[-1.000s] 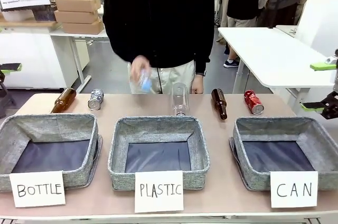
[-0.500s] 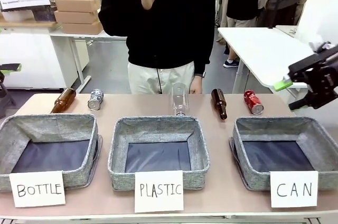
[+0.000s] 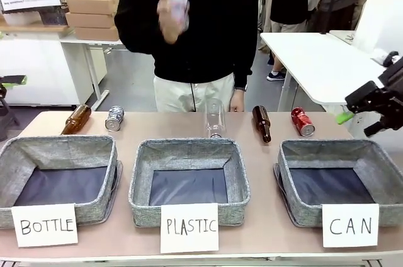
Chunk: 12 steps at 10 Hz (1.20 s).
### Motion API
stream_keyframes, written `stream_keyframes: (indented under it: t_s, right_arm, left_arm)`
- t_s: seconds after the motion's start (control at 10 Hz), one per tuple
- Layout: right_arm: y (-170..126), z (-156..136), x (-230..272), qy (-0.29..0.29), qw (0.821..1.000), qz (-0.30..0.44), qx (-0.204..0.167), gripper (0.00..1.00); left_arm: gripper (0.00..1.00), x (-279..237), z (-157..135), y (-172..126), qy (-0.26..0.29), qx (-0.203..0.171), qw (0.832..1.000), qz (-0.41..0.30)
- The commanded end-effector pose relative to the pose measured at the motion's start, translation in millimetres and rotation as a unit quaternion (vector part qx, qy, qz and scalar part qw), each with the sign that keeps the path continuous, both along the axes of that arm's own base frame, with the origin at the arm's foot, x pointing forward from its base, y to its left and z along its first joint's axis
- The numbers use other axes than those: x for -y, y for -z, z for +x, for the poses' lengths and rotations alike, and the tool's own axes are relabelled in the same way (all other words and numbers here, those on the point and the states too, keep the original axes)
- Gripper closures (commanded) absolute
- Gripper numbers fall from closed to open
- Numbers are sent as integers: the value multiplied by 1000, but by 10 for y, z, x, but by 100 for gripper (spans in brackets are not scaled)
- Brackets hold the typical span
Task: Sort the can waste into the basket.
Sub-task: Pick up the can waste from the table and place it in the right Fabric basket.
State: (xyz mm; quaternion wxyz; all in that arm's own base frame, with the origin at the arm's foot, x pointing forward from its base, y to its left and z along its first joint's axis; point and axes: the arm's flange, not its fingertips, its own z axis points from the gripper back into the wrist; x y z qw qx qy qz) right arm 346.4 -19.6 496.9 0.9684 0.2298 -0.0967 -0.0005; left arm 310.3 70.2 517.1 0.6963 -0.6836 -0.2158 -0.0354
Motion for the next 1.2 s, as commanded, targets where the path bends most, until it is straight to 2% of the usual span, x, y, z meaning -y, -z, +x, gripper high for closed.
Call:
stream_keyframes:
  t_s: [0.0,0.1,0.2,0.3,0.4,0.5,0.6,0.7,0.8,0.9,1.1]
  right_arm:
    - [-22,63,-134,-9,999,-23,23,0]
    - [0,0,0,0,1000,0,0,0]
    - [-35,399,-196,53,994,-97,11,0]
    - [-70,829,-380,58,984,-168,19,0]
    - [-42,1320,-489,75,973,-217,24,0]
    - [106,1856,-561,81,966,-245,27,0]
    - [320,2269,-614,95,961,-259,-1,0]
    - [583,2554,-630,103,958,-265,-42,0]
    - [769,2635,-597,111,961,-232,-100,0]
    - [578,2144,-596,81,965,-249,23,0]
    - [578,2144,-596,81,965,-249,23,0]
  left_arm:
    - [0,7,9,-12,1,15,1000,-9]
    - [0,7,9,-12,1,15,1000,-9]
    - [0,7,9,-12,1,15,1000,-9]
    - [0,7,9,-12,1,15,1000,-9]
    - [0,7,9,-12,1,15,1000,-9]
    - [0,7,9,-12,1,15,1000,-9]
    - [0,7,9,-12,1,15,1000,-9]
    - [0,7,9,-12,1,15,1000,-9]
    - [0,7,9,-12,1,15,1000,-9]
    - [0,7,9,-12,1,15,1000,-9]
    - [0,7,9,-12,1,15,1000,-9]
